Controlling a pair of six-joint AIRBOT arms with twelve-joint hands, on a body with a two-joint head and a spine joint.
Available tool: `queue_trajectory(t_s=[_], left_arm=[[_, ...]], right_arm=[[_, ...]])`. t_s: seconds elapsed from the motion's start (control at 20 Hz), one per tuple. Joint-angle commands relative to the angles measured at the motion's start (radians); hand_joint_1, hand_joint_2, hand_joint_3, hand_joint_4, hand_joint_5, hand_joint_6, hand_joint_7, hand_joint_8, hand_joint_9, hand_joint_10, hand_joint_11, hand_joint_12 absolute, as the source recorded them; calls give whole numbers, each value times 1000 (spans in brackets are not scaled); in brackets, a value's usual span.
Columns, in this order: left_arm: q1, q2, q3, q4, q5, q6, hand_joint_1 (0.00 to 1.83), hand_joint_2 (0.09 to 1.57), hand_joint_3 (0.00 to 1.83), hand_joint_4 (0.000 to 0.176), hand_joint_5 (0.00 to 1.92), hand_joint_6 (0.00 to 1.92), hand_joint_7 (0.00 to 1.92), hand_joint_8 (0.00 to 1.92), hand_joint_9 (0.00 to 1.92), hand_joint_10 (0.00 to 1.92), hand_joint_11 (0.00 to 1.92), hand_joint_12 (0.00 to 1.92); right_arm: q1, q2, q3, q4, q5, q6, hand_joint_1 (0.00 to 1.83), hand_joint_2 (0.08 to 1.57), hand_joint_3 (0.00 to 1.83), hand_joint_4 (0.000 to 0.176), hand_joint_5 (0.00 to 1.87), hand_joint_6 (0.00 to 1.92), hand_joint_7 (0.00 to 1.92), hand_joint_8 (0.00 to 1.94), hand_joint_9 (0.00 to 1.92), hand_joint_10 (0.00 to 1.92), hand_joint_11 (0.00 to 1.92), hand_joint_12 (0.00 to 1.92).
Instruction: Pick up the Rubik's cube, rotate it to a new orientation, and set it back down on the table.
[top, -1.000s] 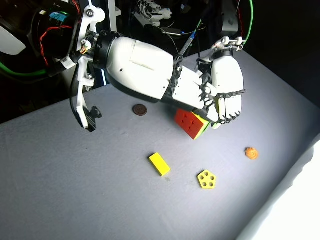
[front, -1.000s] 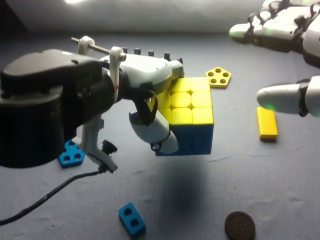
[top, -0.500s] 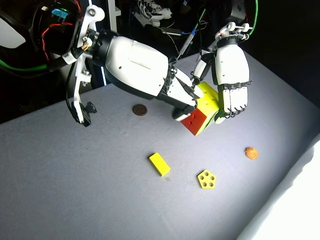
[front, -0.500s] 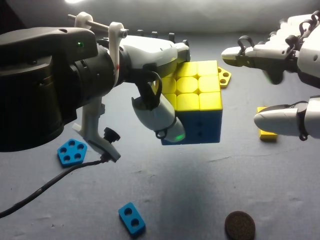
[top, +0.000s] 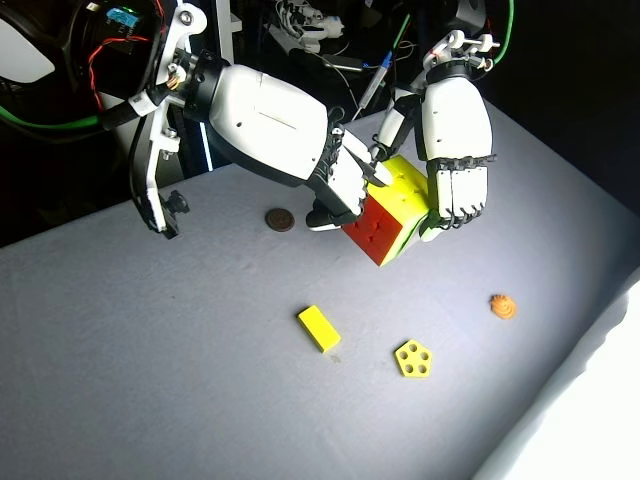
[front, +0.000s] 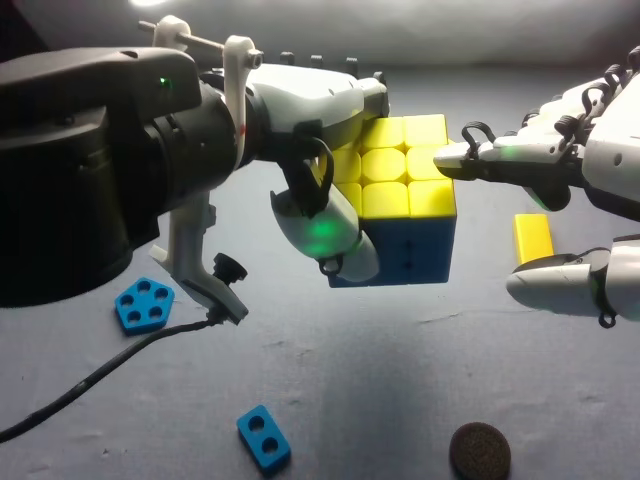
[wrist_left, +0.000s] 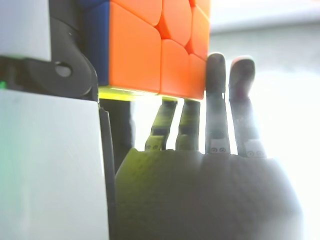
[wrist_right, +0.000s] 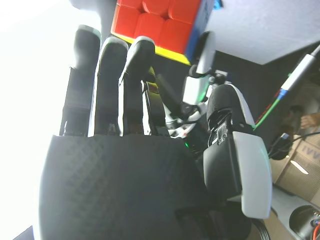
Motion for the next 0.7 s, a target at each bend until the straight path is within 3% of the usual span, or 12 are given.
queue_trajectory(t_s=[0.0, 0.2, 0.35, 0.65], left_arm=[[-22, 12, 2, 47, 37, -5, 1114, 1114, 2, 0, 184, 1674, 118, 1875, 167, 1901, 130, 1921], [-25, 12, 7, 47, 48, -3, 1115, 1142, 13, 0, 127, 1749, 96, 1878, 163, 1890, 131, 1921], [-27, 11, 11, 46, 54, -2, 1156, 1096, 0, 0, 195, 1631, 137, 1837, 183, 1878, 128, 1921], [-35, 10, 17, 42, 65, 5, 1110, 1112, 0, 0, 180, 1694, 113, 1855, 169, 1878, 126, 1921]], right_arm=[[5, 7, -8, -1, 107, 4, 154, 1224, 0, 0, 211, 17, 502, 1562, 418, 1898, 466, 1921], [-5, 6, -11, -1, 107, 3, 178, 1222, 0, 0, 201, 8, 483, 1609, 409, 1918, 463, 1921], [-13, 5, -11, -1, 107, 2, 190, 1219, 0, 0, 193, 4, 476, 1602, 429, 1921, 477, 1921], [-59, -23, -11, -2, 127, -24, 160, 1223, 0, 0, 204, 7, 468, 1595, 430, 1916, 488, 1921]])
